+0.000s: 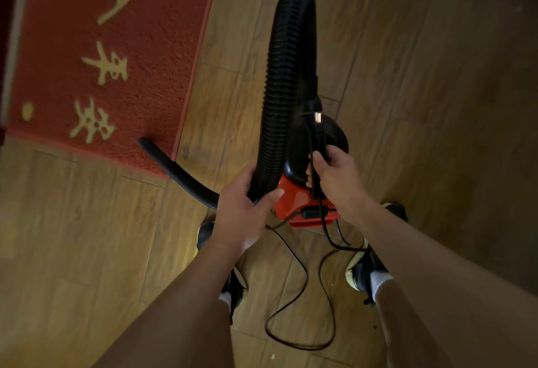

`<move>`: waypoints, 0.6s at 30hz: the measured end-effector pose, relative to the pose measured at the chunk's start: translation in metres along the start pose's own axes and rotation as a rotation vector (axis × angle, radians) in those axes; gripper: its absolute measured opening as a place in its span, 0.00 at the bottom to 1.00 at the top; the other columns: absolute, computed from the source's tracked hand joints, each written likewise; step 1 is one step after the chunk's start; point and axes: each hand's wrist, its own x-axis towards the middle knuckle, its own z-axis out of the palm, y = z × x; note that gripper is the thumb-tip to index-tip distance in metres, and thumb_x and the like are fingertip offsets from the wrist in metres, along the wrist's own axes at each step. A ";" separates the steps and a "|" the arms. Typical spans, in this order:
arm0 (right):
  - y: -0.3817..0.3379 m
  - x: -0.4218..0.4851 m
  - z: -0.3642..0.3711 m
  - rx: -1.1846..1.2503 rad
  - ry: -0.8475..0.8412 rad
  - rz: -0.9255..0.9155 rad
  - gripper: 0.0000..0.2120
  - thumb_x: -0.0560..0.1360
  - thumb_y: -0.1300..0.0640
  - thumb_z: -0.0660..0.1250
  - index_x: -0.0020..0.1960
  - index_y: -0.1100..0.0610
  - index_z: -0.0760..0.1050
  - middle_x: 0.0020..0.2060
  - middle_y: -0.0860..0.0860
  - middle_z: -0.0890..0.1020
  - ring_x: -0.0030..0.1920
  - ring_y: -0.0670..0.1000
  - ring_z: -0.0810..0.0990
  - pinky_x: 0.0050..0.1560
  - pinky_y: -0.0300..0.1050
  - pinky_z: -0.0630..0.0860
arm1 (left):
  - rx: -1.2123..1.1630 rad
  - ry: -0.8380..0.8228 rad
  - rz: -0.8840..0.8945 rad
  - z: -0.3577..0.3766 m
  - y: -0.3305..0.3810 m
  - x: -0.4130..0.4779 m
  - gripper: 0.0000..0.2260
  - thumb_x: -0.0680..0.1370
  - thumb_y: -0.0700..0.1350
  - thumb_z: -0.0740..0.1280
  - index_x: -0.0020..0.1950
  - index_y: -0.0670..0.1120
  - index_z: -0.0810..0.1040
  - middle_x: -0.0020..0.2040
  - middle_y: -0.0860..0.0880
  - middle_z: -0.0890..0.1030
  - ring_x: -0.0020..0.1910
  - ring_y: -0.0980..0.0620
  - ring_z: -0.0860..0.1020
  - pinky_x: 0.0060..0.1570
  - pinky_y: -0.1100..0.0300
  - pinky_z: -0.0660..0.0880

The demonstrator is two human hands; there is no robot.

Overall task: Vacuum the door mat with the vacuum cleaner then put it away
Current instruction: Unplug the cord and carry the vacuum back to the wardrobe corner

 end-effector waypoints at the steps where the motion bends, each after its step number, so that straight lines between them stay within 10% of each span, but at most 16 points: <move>1: -0.005 -0.004 0.000 0.010 -0.016 -0.007 0.10 0.84 0.55 0.60 0.49 0.56 0.78 0.35 0.50 0.80 0.36 0.49 0.79 0.46 0.54 0.81 | 0.000 0.010 0.006 -0.002 0.006 -0.001 0.20 0.76 0.40 0.74 0.63 0.59 0.76 0.53 0.64 0.83 0.56 0.63 0.80 0.55 0.71 0.73; 18: -0.152 -0.104 0.011 0.019 -0.012 -0.243 0.10 0.84 0.57 0.60 0.48 0.59 0.77 0.34 0.51 0.82 0.34 0.49 0.81 0.41 0.48 0.81 | -0.035 0.124 0.164 -0.082 0.151 -0.028 0.15 0.79 0.45 0.71 0.59 0.62 0.73 0.47 0.64 0.81 0.49 0.70 0.79 0.44 0.75 0.73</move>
